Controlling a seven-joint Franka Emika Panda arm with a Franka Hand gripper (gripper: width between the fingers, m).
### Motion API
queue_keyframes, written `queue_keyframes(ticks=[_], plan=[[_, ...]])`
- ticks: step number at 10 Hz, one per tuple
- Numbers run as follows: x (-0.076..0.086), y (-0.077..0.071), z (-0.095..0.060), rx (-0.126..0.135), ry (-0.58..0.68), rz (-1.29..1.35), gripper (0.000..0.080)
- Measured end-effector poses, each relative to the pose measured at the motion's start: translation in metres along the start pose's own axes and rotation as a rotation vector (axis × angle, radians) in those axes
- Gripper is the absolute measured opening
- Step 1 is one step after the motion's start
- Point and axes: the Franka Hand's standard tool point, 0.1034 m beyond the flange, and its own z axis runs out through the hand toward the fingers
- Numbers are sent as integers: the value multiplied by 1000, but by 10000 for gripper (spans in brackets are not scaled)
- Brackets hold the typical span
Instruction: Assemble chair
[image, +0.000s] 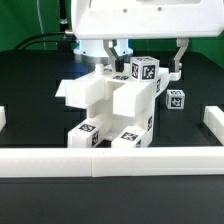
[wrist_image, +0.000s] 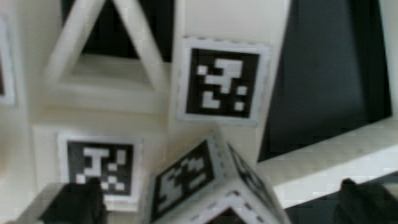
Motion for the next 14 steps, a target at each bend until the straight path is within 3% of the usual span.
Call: queue_keyframes(ticks=[3, 5, 7, 8, 9, 11, 14], plan=[[1, 3, 0, -2, 1, -230, 649], [2, 8, -1, -18, -3, -436, 649], [3, 10, -1, -19, -2, -436, 649], [3, 10, -1, -19, -2, -436, 517], [3, 10, -1, -19, -2, -425, 517], [2, 10, 0, -19, -3, -413, 280], [3, 10, 0, -11, 2, -198, 281]])
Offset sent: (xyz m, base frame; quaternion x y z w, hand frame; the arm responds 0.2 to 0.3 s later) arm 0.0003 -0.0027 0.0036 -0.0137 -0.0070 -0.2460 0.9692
